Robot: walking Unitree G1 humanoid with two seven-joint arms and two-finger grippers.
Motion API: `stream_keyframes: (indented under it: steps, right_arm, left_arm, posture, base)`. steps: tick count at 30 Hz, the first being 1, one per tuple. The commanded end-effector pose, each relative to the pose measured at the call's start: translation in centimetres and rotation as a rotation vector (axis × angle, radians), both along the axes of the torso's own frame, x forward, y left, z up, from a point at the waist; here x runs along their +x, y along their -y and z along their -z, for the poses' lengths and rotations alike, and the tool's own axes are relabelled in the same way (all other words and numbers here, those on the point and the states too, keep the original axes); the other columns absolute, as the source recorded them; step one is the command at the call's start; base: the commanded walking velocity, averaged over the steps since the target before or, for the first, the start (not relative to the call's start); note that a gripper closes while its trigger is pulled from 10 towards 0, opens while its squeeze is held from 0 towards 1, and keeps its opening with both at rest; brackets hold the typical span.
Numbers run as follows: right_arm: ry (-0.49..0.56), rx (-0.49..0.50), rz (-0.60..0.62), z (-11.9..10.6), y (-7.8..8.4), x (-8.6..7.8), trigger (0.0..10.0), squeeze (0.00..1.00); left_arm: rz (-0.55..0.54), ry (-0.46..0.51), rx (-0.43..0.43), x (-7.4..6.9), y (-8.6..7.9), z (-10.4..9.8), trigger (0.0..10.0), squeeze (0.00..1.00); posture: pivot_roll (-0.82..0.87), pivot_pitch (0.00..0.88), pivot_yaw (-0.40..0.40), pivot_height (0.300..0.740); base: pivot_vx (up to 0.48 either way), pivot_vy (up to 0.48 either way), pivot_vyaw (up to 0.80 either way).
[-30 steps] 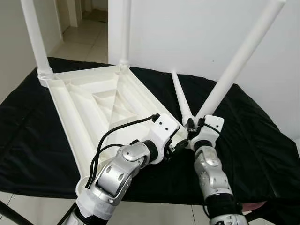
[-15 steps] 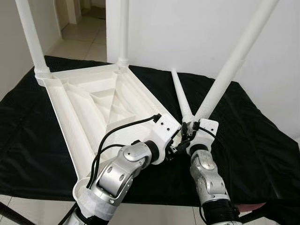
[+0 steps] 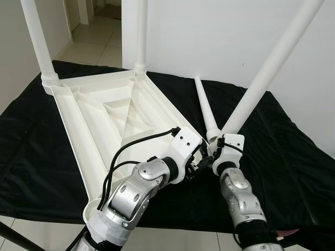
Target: Building children table
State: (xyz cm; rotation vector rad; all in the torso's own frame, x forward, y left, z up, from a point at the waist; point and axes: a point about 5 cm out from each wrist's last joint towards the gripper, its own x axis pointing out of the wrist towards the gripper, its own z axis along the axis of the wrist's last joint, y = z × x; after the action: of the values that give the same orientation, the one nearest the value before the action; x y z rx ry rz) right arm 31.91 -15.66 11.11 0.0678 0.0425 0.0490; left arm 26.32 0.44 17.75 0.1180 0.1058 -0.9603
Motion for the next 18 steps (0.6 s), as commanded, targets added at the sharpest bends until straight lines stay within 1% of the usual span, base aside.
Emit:
stream_keyframes:
  steps: [1, 3, 4, 5, 7, 8, 9, 11, 13, 14, 15, 17, 18]
  right_arm:
    - [-0.024, -0.014, -0.012, 0.6, 0.7, 0.0, 10.0, 0.0]
    - [-0.027, -0.03, -0.026, 0.7, 0.9, 0.1, 10.0, 0.0]
    - [-0.056, -0.057, -0.095, 1.3, 1.5, 0.3, 10.0, 0.0]
    - [-0.068, -0.06, -0.122, 1.5, 1.6, 0.4, 10.0, 0.0]
    - [-0.068, -0.06, -0.122, 1.5, 1.6, 0.4, 10.0, 0.0]
    - [-0.075, -0.068, -0.157, 1.7, 1.7, 0.4, 10.0, 0.0]
    - [-0.075, -0.068, -0.157, 1.7, 1.7, 0.4, 10.0, 0.0]
    - [-0.1, -0.079, -0.225, 2.2, 1.6, 0.4, 10.0, 0.0]
    - [-0.103, -0.089, -0.245, 2.3, 1.6, 0.4, 10.0, 0.0]
    - [-0.1, -0.089, -0.278, 2.4, 1.5, 0.3, 10.0, 0.0]
    - [-0.1, -0.089, -0.278, 2.4, 1.5, 0.3, 10.0, 0.0]
    - [-0.08, -0.081, -0.356, 2.3, 0.9, -0.1, 10.0, 0.0]
    - [-0.08, -0.081, -0.356, 2.3, 0.9, -0.1, 10.0, 0.0]
  left_arm:
    - [0.023, -0.002, 0.002, -0.2, 0.5, -0.2, 10.0, 0.0]
    - [0.023, -0.001, 0.001, -0.2, 0.5, -0.2, 10.0, 0.0]
    - [0.021, -0.001, 0.0, -0.2, 0.5, -0.2, 10.0, 0.0]
    - [0.021, -0.001, 0.0, -0.2, 0.5, -0.3, 10.0, 0.0]
    - [0.021, -0.001, 0.0, -0.2, 0.5, -0.3, 10.0, 0.0]
    - [0.022, 0.0, -0.001, -0.2, 0.5, -0.3, 10.0, 0.0]
    - [0.022, 0.0, -0.001, -0.2, 0.5, -0.3, 10.0, 0.0]
    - [0.022, 0.002, -0.001, -0.1, 0.5, -0.3, 10.0, 0.0]
    - [0.022, 0.002, -0.002, -0.1, 0.5, -0.4, 10.0, 0.0]
    - [0.021, 0.003, -0.002, -0.1, 0.5, -0.4, 10.0, 0.0]
    - [0.021, 0.003, -0.002, -0.1, 0.5, -0.4, 10.0, 0.0]
    - [0.018, 0.003, 0.0, -0.1, 0.4, -0.4, 10.0, 0.0]
    - [0.018, 0.003, 0.0, -0.1, 0.4, -0.4, 10.0, 0.0]
  posture:
    - [0.03, 0.0, -0.123, 0.74]
    - [0.03, 0.0, -0.123, 0.74]
    - [0.03, 0.0, -0.121, 0.74]
    - [0.03, 0.0, -0.121, 0.74]
    - [0.03, 0.0, -0.121, 0.74]
    - [0.03, 0.0, -0.121, 0.74]
    - [0.03, 0.0, -0.121, 0.74]
    - [0.03, 0.0, -0.12, 0.74]
    - [0.03, 0.0, -0.12, 0.74]
    - [0.03, 0.0, -0.12, 0.74]
    - [0.03, 0.0, -0.12, 0.74]
    - [0.04, 0.0, -0.123, 0.74]
    - [0.04, 0.0, -0.123, 0.74]
  base:
    - [0.0, 0.0, 0.0]
    - [0.0, 0.0, 0.0]
    - [0.0, 0.0, 0.0]
    - [0.0, 0.0, 0.0]
    - [0.0, 0.0, 0.0]
    - [0.0, 0.0, 0.0]
    - [0.0, 0.0, 0.0]
    - [0.0, 0.0, 0.0]
    - [0.0, 0.0, 0.0]
    - [0.0, 0.0, 0.0]
    - [0.0, 0.0, 0.0]
    - [0.0, 0.0, 0.0]
    - [0.0, 0.0, 0.0]
